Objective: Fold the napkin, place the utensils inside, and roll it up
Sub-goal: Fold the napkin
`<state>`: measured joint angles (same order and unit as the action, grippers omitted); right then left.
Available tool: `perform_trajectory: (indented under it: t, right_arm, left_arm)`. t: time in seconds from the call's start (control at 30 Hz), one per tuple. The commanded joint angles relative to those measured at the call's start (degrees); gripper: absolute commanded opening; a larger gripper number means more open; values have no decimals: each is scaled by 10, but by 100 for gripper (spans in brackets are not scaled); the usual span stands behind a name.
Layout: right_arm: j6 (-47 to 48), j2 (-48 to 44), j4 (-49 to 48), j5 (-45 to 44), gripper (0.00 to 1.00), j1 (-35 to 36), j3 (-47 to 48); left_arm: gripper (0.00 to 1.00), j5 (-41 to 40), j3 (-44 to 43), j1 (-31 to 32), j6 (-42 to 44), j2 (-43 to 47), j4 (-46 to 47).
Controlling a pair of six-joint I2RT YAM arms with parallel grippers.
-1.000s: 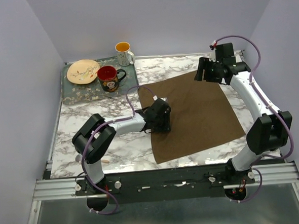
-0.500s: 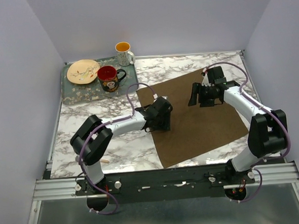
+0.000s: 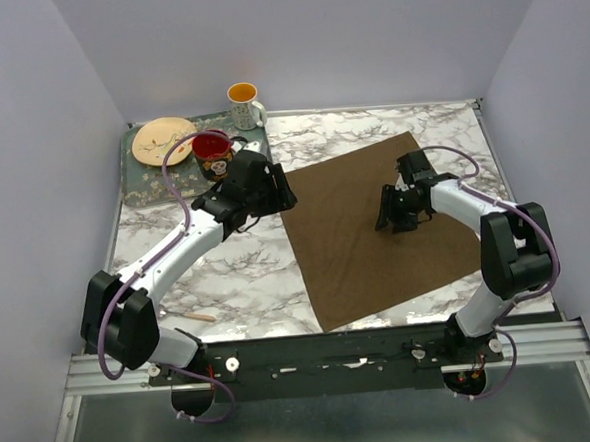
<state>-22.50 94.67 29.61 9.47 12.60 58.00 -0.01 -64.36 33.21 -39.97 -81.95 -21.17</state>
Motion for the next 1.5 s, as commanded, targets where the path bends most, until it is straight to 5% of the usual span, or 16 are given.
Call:
perform_trajectory:
  t: [0.0,0.13,0.3,0.5,0.63,0.83,1.1,1.47]
  right_arm:
    - [4,17,-10,-22,58,-20,-19]
    - [18,23,-10,-40,58,-74,-33]
    - [38,-25,-2,-15,59,-59,-35]
    - [10,-132,103,-88,74,131,-35]
    - [-61,-170,141,-117,76,340,-74]
    - [-98,-170,122,-156,52,548,-100]
    - [-53,-105,93,-169,42,611,-54]
    - [-7,-49,57,-166,50,626,-42]
  left_arm:
    - [69,30,31,-18,10,7,-21]
    - [69,39,42,-27,10,20,-12]
    - [69,40,34,-32,24,39,-22]
    - [70,48,44,-32,35,55,-14]
    - [70,37,54,-35,42,75,-6]
    - [70,41,69,-43,51,104,-4]
    - [73,62,76,-77,55,116,-12]
    - [81,76,87,-97,52,121,-12]
